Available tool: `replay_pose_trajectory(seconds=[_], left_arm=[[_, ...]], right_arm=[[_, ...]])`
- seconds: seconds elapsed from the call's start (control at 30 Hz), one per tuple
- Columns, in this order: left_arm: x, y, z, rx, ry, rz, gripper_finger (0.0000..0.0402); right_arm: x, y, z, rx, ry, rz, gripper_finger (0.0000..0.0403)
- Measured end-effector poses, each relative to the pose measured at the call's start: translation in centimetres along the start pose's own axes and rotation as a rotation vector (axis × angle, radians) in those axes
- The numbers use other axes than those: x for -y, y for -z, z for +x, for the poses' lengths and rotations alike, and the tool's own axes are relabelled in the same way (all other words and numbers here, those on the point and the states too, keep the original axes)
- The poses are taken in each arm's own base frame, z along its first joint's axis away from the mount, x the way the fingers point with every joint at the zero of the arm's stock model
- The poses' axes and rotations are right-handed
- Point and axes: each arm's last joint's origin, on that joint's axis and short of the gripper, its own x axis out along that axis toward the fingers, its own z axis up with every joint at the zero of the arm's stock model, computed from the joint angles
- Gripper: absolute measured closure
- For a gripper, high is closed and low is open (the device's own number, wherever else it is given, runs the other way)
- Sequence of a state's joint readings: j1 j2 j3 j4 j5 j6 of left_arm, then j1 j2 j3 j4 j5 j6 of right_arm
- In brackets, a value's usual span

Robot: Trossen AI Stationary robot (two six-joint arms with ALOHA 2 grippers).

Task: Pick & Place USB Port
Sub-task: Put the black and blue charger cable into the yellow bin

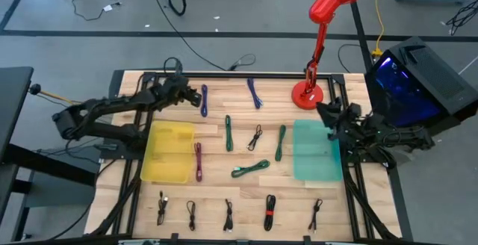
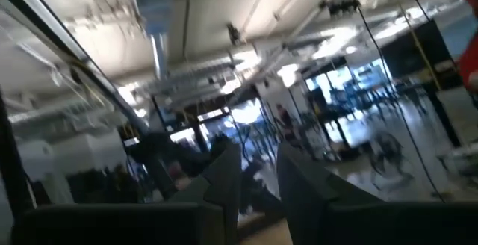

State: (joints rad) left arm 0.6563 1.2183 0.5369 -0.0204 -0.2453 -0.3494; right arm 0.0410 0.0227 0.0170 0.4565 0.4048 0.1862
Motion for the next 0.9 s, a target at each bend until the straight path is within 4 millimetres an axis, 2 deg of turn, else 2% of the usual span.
replay_pose_trajectory(seconds=[0.23,0.47,0.6,0.9], left_arm=[[-0.7,0.9,3.7,-0.176,0.166,-0.050,0.0241],[0.4,-1.4,6.2,-0.258,0.108,-0.029,0.0241],[0.7,-2.4,6.7,-0.316,0.045,-0.016,0.0241],[0.6,-1.2,7.8,-0.431,-0.038,-0.007,0.0241]], right_arm=[[0.1,1.7,0.4,-0.151,0.035,0.027,0.0312],[0.0,2.8,1.0,-0.228,0.046,0.055,0.0312],[-0.1,3.1,1.3,-0.245,0.032,0.049,0.0312],[-0.3,2.8,1.6,-0.202,0.018,0.019,0.0312]])
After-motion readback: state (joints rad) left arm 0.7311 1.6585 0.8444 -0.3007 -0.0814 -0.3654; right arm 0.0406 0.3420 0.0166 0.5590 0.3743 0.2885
